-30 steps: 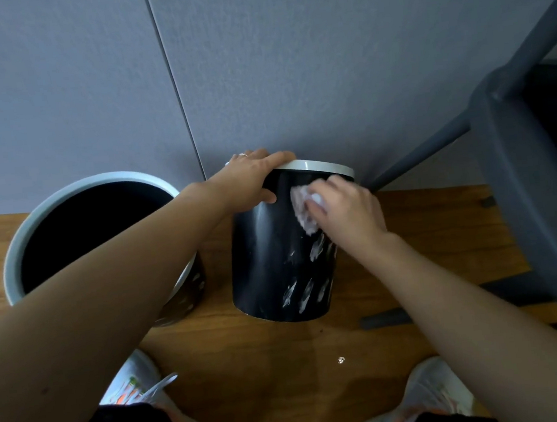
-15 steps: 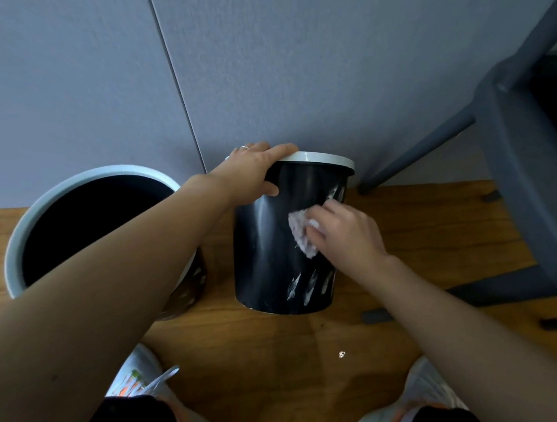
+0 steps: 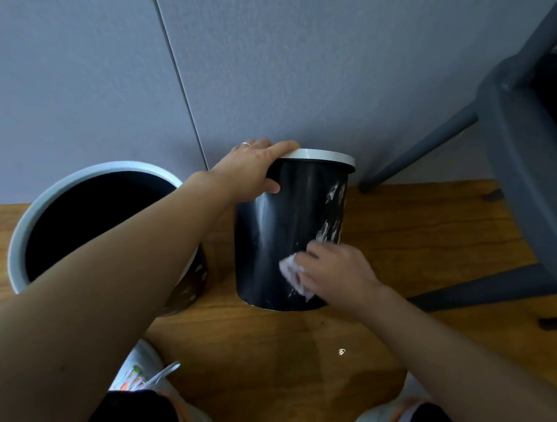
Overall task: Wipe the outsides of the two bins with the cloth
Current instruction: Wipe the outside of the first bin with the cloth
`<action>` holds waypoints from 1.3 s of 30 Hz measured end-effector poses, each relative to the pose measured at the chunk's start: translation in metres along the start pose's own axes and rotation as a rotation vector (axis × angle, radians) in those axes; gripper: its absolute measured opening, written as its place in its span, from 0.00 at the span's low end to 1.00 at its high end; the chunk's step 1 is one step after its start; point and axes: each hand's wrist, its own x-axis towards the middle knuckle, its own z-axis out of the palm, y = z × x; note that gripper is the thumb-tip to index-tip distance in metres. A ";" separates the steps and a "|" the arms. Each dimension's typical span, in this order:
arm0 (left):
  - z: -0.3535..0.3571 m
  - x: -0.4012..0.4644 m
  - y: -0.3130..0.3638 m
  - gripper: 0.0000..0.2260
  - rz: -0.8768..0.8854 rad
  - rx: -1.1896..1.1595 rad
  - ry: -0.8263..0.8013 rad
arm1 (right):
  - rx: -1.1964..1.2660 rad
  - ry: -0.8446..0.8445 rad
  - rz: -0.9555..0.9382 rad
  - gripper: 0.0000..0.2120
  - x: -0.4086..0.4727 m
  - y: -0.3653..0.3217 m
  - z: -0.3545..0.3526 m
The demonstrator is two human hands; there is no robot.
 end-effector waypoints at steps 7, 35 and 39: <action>0.000 -0.001 -0.002 0.33 0.000 0.000 0.004 | 0.032 -0.044 0.107 0.07 -0.006 -0.014 -0.001; 0.000 -0.003 0.001 0.33 -0.005 0.029 -0.002 | 0.138 0.133 0.284 0.07 0.022 0.013 -0.018; 0.000 -0.003 0.001 0.33 -0.002 0.024 -0.006 | 0.142 0.017 0.231 0.07 0.010 0.002 -0.010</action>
